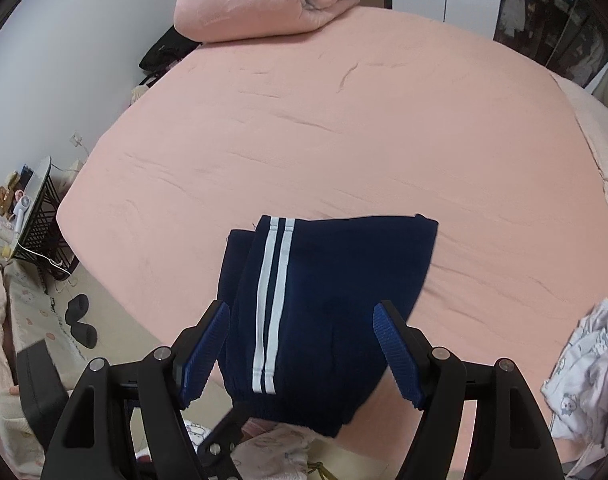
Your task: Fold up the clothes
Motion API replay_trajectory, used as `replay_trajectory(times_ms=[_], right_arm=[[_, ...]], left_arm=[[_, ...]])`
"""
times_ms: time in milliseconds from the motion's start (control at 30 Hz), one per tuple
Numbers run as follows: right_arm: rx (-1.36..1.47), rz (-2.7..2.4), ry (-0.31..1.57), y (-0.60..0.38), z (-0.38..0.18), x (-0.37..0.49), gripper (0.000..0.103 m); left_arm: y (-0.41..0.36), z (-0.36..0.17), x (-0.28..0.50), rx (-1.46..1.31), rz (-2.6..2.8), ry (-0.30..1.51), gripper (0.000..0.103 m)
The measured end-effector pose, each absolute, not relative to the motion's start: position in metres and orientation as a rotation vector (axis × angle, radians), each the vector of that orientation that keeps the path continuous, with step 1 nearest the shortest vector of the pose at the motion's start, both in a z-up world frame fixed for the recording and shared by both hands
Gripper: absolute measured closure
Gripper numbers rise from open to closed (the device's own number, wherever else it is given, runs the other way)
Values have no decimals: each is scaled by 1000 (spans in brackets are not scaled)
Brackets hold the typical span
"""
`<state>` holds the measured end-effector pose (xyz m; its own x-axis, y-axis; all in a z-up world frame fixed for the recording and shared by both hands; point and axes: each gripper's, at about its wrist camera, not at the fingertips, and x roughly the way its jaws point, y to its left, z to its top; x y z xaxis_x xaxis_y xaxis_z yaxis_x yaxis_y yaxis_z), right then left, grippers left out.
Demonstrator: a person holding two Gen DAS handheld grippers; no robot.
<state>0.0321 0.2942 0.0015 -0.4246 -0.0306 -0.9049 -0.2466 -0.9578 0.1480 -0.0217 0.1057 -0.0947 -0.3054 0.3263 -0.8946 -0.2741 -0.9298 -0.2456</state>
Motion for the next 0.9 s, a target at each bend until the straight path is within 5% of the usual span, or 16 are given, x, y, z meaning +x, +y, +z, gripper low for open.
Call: replay_trajectory(times_ms=[267, 900], right_arm=[[-1555, 2537, 390, 281, -5, 62, 29], [-1416, 2644, -98, 280, -28, 129, 29]], left_arm=[[109, -88, -16, -1510, 2317, 38, 16], [116, -92, 4, -1211, 2396, 607, 13]])
